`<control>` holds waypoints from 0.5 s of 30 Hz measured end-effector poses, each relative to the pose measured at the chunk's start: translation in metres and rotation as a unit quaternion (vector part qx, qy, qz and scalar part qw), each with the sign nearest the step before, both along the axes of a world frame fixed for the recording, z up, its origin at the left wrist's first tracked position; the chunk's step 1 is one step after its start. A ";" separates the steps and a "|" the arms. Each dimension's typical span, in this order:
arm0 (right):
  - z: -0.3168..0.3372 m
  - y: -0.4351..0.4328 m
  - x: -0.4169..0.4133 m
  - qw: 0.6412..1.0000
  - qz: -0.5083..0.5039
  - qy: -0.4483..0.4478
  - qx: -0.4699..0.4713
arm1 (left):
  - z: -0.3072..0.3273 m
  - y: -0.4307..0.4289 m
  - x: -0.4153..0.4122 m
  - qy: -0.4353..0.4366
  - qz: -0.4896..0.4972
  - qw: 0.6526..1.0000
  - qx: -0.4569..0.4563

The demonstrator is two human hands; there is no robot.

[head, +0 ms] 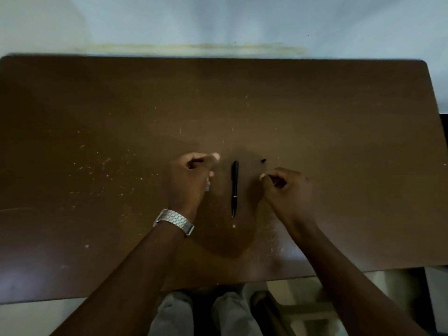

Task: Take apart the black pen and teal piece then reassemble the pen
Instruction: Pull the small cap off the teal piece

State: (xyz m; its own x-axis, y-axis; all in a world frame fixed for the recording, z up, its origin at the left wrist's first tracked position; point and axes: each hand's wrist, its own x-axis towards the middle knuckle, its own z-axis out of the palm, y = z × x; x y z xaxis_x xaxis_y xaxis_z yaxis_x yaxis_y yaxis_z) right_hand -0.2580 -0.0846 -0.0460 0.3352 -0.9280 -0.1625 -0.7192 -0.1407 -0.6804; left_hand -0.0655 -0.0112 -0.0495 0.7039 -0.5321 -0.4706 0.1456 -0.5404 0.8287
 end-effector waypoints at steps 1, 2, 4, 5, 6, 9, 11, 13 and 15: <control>0.003 0.007 0.006 1.000 0.014 -0.007 0.015 | 0.001 0.006 0.009 0.000 0.022 1.000 -0.005; 0.005 0.015 0.014 0.999 0.031 -0.009 0.034 | 0.001 0.013 0.018 0.003 0.045 0.999 -0.005; 0.007 0.031 0.036 0.995 0.067 -0.001 0.075 | -0.003 0.025 0.035 0.016 0.068 0.997 0.014; 0.007 0.037 0.049 0.991 0.079 0.010 0.104 | -0.006 0.030 0.040 0.024 0.064 0.997 0.026; 0.006 0.041 0.062 0.987 0.082 0.026 0.135 | -0.010 0.034 0.044 0.034 0.055 0.997 0.037; -0.005 0.042 0.093 0.975 0.081 0.114 0.172 | -0.018 0.040 0.048 0.068 0.028 0.996 0.055; -0.011 0.037 0.104 0.969 0.086 0.162 0.164 | -0.021 0.039 0.046 0.076 0.010 0.995 0.062; -0.016 0.030 0.112 0.964 0.083 0.175 0.183 | -0.023 0.037 0.042 0.074 -0.008 0.995 0.063; -0.015 0.024 0.114 0.960 0.063 0.168 0.213 | -0.025 0.035 0.037 0.068 -0.022 0.996 0.058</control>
State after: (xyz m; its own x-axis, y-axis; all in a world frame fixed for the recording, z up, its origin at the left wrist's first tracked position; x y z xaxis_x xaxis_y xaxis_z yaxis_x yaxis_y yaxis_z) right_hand -0.1440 -0.0603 -0.0615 0.3029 -0.7086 -0.6373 -0.9040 -0.0021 -0.4275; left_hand -0.0281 0.0241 -0.0741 0.6064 -0.4968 -0.6209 0.2272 -0.6401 0.7339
